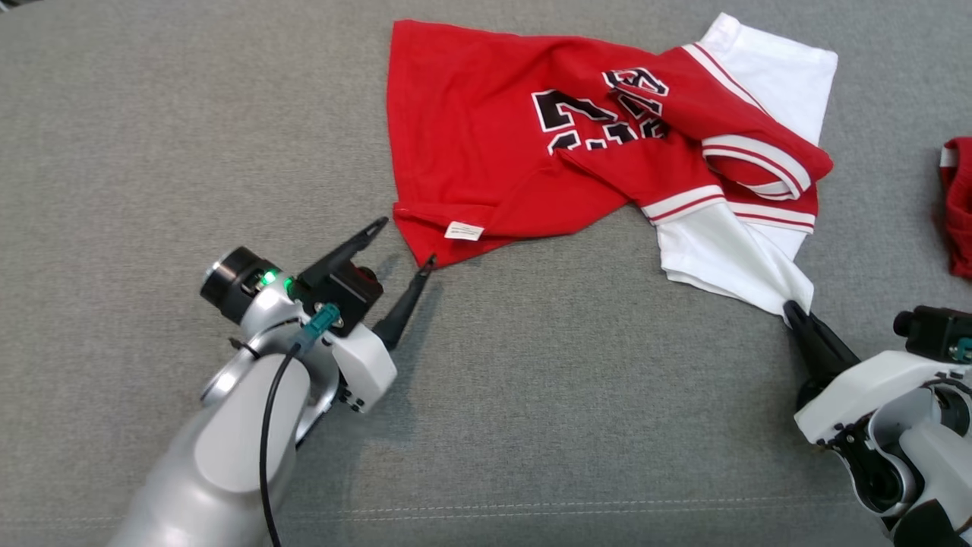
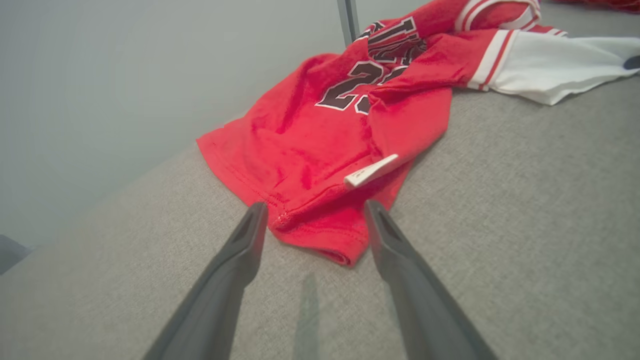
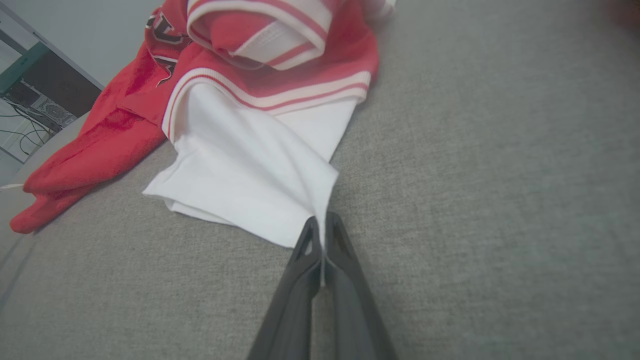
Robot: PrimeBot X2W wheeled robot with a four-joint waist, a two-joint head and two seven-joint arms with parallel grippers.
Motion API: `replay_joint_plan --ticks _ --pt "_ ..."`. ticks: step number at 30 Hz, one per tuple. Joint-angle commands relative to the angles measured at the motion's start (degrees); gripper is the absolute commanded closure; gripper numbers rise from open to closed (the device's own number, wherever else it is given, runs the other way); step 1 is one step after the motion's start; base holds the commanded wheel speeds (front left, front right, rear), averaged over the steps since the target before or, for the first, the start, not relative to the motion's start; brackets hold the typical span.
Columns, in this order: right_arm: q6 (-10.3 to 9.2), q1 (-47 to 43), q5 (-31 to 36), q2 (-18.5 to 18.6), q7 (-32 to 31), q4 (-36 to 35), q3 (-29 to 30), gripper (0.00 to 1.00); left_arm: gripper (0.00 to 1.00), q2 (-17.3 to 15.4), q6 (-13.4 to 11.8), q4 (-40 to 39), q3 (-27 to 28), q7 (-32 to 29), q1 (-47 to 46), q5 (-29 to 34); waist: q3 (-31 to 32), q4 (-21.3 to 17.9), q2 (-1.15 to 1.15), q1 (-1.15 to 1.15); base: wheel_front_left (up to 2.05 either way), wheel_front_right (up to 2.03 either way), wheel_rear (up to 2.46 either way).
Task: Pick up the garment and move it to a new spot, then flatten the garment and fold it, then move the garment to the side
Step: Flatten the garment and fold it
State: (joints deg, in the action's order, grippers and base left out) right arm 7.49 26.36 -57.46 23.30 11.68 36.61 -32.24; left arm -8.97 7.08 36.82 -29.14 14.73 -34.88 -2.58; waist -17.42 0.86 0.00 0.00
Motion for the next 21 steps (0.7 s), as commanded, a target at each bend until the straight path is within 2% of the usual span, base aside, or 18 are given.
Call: replay_joint_plan --ticks 1,11,21 --pt "0.00 0.21 0.31 0.44 0.78 -0.87 -1.12 1.00 0.00 -1.72 0.36 -0.09 0.97 0.27 -2.97 0.42 -1.03 -1.03 0.00 0.00 0.00 0.00 0.00" --pt "0.00 2.76 0.72 -1.13 1.52 -0.70 -3.42 1.00 0.00 -5.33 0.39 6.20 -2.93 0.27 -10.19 0.97 -3.57 -3.52 0.00 0.00 0.00 0.00 0.00" --pt "0.00 3.61 0.26 -1.58 2.27 -0.44 -5.04 1.00 0.00 -6.70 0.40 9.49 -4.52 0.27 -12.99 2.03 -4.63 -4.84 0.00 0.00 0.00 0.00 0.00"
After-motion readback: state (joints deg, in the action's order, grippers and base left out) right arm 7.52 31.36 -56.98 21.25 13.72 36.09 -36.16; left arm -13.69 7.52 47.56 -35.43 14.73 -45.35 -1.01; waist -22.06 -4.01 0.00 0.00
